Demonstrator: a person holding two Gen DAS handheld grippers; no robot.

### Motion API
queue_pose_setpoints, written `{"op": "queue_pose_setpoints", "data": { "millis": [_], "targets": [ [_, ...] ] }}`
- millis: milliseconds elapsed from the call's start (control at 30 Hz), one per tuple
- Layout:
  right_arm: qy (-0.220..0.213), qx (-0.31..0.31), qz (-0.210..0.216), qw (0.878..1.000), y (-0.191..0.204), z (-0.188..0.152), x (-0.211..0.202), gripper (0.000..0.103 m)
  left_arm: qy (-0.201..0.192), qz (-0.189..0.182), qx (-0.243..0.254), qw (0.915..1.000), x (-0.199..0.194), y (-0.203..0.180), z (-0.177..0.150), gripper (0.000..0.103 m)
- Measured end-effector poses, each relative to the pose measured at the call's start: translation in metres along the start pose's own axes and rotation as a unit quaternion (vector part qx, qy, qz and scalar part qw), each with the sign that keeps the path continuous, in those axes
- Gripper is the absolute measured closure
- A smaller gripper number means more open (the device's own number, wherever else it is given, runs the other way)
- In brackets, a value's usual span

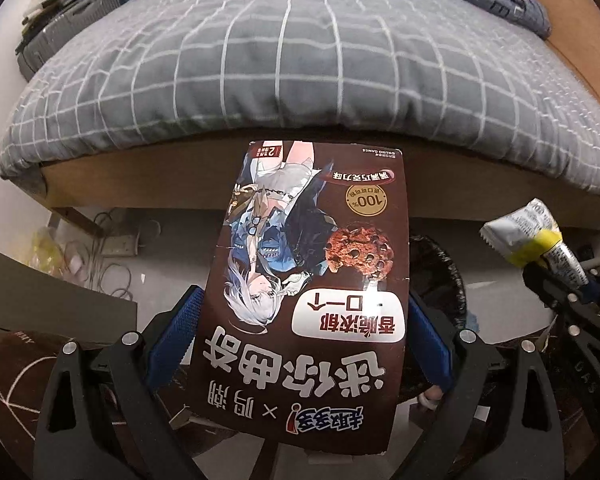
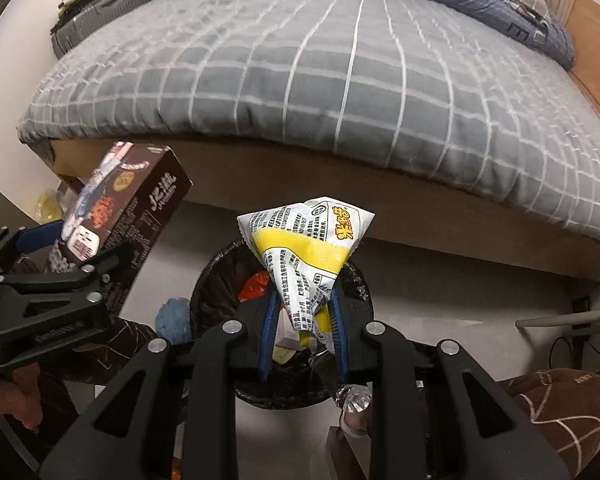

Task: Collect trash
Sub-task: 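Carry the cookie box and snack packet off the bed over the bin, then open the right tool to drop the snack packet into the bin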

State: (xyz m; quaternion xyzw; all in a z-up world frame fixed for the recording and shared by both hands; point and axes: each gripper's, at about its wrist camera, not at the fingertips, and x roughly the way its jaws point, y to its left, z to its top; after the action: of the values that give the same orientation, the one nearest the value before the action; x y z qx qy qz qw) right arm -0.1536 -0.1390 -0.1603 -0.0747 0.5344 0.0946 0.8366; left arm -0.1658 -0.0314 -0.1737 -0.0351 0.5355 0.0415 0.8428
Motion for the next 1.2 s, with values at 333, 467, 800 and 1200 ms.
{"op": "queue_pose_setpoints", "data": {
  "millis": [333, 467, 800, 1200],
  "targets": [
    [0.05, 0.001, 0.011, 0.999, 0.0, 0.004, 0.064, 0.079, 0.034, 0.003, -0.005, 0.9994, 0.031, 0.001, 0.007, 0.011],
    [0.063, 0.001, 0.021, 0.998, 0.004, 0.002, 0.079, 0.074, 0.052, -0.001, -0.009, 0.9986, 0.036, 0.001, 0.007, 0.011],
    [0.057, -0.002, 0.015, 0.998, 0.003, 0.002, 0.08, 0.039, 0.061, 0.001, -0.005, 0.9981, 0.031, 0.003, 0.005, 0.011],
    [0.043, 0.028, -0.007, 0.999, -0.03, -0.003, 0.063, 0.016, 0.063, -0.002, 0.001, 0.998, 0.032, 0.001, 0.006, 0.011]
  ]
}}
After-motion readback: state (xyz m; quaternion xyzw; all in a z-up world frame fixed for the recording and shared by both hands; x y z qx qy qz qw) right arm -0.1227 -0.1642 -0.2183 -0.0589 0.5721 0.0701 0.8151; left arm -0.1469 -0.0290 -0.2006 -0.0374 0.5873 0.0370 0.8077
